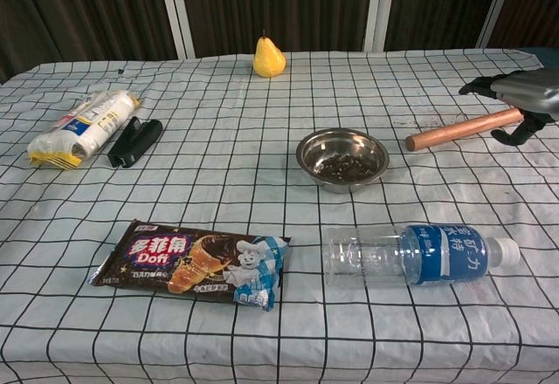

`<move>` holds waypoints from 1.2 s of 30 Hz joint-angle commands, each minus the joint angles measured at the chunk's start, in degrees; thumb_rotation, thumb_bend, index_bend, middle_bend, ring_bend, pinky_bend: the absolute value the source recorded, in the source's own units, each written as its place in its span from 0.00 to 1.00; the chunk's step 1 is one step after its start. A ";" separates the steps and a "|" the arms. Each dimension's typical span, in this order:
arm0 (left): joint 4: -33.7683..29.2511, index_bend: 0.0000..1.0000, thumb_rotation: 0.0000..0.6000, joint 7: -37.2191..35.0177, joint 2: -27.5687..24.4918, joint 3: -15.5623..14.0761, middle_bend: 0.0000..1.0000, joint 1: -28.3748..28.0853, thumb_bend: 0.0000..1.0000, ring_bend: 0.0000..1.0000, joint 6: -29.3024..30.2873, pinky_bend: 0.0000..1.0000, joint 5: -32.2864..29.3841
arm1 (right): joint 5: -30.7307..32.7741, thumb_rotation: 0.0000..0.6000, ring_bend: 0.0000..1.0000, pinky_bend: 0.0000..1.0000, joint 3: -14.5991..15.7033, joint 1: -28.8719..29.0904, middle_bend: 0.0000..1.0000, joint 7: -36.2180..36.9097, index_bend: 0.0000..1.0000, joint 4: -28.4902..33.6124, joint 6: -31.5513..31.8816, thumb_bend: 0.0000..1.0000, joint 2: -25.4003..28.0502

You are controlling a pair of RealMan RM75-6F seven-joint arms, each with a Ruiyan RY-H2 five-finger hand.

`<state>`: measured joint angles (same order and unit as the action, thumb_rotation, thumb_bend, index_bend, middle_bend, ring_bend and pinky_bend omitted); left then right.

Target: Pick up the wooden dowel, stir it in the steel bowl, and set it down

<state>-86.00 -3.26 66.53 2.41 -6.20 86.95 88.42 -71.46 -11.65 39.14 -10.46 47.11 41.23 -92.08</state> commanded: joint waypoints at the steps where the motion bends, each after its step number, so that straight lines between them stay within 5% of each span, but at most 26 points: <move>1: -0.16 0.00 1.00 0.07 -0.02 -0.03 0.00 0.04 0.37 0.00 0.11 0.03 0.08 | 0.00 1.00 0.00 0.00 0.38 0.21 0.00 1.03 0.01 -0.75 -0.19 0.43 -0.45; 7: -0.11 0.00 1.00 0.06 0.02 -0.02 0.00 -0.01 0.37 0.00 0.03 0.03 0.05 | -0.34 1.00 0.00 0.00 0.98 0.66 0.00 2.17 0.02 -2.16 -0.02 0.43 -1.58; 18: -0.36 0.00 1.00 0.88 0.20 0.18 0.00 -0.48 0.37 0.00 -1.43 0.04 -1.08 | -1.03 1.00 0.00 0.07 0.60 3.78 0.08 5.93 0.24 -9.81 -0.54 0.40 -8.13; 26: -0.77 0.00 1.00 1.03 -0.06 0.19 0.00 -0.68 0.37 0.00 -2.28 0.04 -1.73 | -0.96 1.00 0.00 0.08 0.67 5.03 0.09 5.43 0.26 -14.10 -1.14 0.38 -11.56; 36: -0.95 0.00 1.00 1.01 -0.22 0.18 0.00 -0.71 0.37 0.00 -2.44 0.04 -1.89 | -1.06 1.00 0.09 0.20 0.45 4.99 0.18 5.94 0.43 -18.27 0.53 0.36 -14.18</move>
<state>-86.95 -2.25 66.31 2.59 -6.91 84.51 86.53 -72.48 -11.17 44.17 -4.63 29.03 41.61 -106.13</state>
